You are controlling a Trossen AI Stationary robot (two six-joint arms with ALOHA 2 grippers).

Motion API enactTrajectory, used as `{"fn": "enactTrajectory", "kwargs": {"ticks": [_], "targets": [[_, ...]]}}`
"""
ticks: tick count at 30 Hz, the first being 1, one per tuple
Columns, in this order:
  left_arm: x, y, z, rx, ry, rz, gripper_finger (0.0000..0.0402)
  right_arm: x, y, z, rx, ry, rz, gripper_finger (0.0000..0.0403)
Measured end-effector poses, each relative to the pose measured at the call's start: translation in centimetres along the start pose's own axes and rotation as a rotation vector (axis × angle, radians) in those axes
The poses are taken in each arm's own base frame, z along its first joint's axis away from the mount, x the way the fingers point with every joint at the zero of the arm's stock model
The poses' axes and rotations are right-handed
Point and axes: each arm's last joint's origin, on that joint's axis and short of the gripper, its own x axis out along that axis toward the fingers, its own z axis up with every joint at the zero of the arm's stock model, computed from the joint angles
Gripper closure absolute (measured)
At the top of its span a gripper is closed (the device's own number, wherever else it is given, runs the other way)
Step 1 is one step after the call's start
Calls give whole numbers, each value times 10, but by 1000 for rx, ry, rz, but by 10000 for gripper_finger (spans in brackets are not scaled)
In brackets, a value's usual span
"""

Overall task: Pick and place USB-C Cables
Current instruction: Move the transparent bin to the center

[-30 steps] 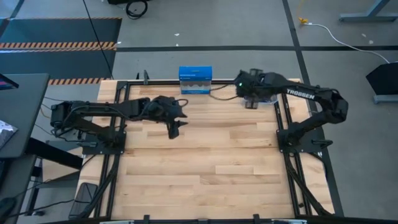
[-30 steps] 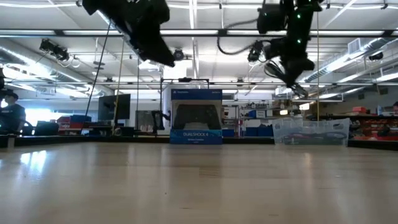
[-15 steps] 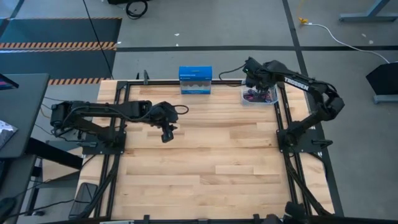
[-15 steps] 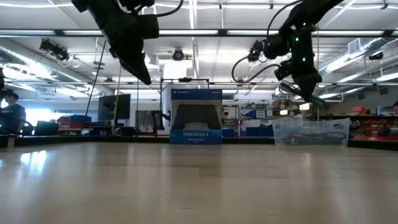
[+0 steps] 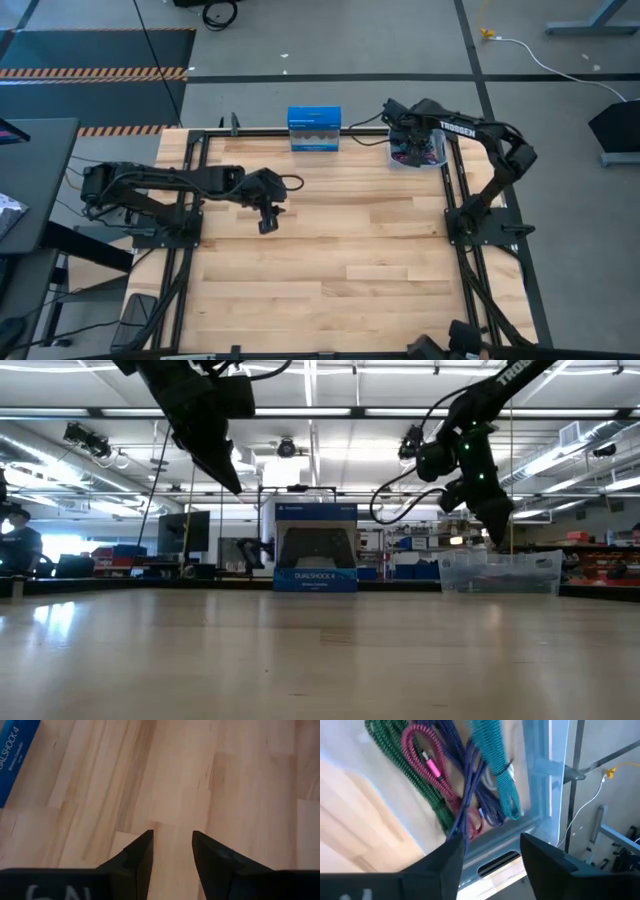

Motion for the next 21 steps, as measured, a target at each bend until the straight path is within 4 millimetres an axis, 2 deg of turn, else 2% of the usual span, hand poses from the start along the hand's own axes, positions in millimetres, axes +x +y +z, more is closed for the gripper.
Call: {"fn": "enactTrajectory", "kwargs": {"ticks": [3,7,12,21], "targets": [[0,-2,0,-2,1,-5,260,-3,1,-5,-8,6,31,193],[0,-6,-1,4,1,-13,260,-1,5,-6,-22,8,90,198],[-1,-14,-1,2,1,-33,260,19,20,-9,-110,13,163,217],[-2,-22,-2,32,-1,-42,260,45,38,-12,-124,-35,226,242]]}}
